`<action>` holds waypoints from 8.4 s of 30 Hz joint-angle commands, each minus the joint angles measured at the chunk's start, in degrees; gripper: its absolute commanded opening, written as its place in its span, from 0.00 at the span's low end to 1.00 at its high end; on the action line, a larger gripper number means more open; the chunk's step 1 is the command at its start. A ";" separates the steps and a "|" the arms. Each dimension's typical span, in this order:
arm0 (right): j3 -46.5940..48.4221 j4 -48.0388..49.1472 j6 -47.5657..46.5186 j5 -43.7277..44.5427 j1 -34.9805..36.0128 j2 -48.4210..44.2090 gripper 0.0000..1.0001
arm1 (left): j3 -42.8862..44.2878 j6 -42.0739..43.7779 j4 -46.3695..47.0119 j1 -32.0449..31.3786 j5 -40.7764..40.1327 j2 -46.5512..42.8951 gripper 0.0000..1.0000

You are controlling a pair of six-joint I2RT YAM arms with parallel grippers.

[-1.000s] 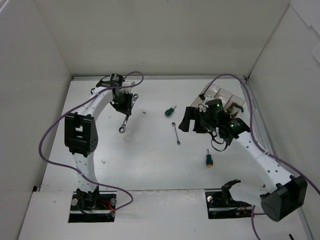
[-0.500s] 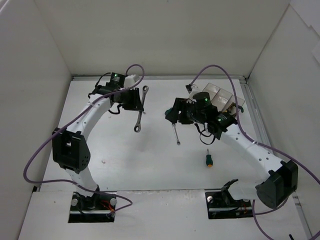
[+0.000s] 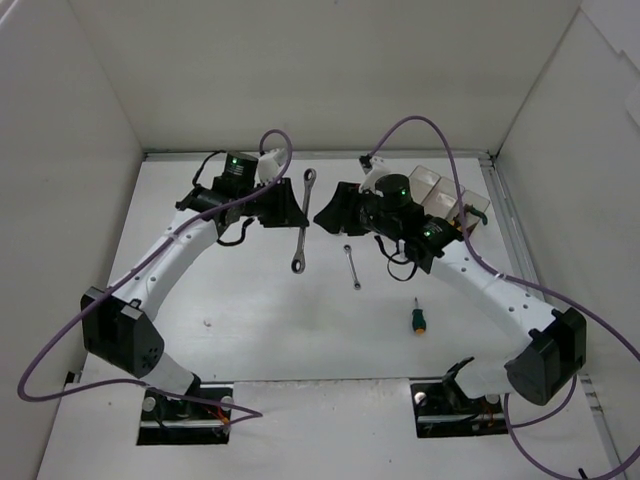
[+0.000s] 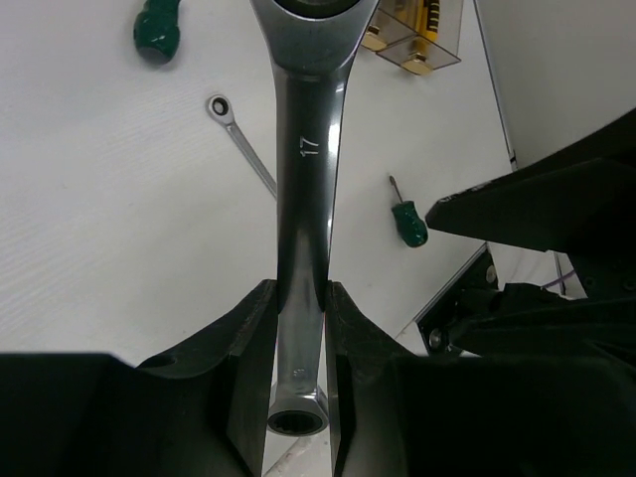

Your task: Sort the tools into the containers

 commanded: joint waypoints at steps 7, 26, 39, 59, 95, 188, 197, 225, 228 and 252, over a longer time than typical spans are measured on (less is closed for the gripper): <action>3.82 7.02 0.99 2.21 0.89 1.06 0.50 | 0.02 -2.89 6.75 -3.17 0.87 -5.69 0.00; 4.43 9.30 1.43 2.65 1.59 4.75 0.36 | 0.37 -2.72 7.02 -7.12 -0.36 -6.57 0.00; 1.01 9.57 1.70 2.73 1.50 2.82 0.00 | 0.90 -2.01 6.14 -7.13 -1.76 -6.22 0.00; 1.97 7.81 -0.94 7.47 -4.64 -0.52 0.00 | -6.56 2.20 0.52 -6.52 -18.36 -15.35 1.00; 34.66 2.71 -4.90 21.89 -30.58 31.37 0.00 | -34.78 4.05 -12.50 -0.63 -52.04 -52.98 1.00; -5.06 -22.69 -7.36 28.23 4.93 5.62 0.53 | -35.66 5.63 -7.75 -0.10 -53.71 -45.33 1.00; -2.34 -19.88 -7.80 24.01 5.19 13.71 0.48 | -35.66 5.55 -7.75 -0.10 -52.30 -44.71 1.00; 11.20 -17.59 -7.71 21.37 -0.69 37.00 0.35 | -35.58 5.46 -7.92 -0.10 -52.83 -45.16 1.00; 9.54 -17.41 -7.18 20.23 -1.31 37.18 0.35 | -35.49 5.37 -7.93 -0.10 -52.74 -44.89 1.00; 6.45 -21.45 -10.52 21.02 -2.54 37.09 0.29 | -35.49 5.37 -7.92 -0.10 -52.39 -44.72 1.00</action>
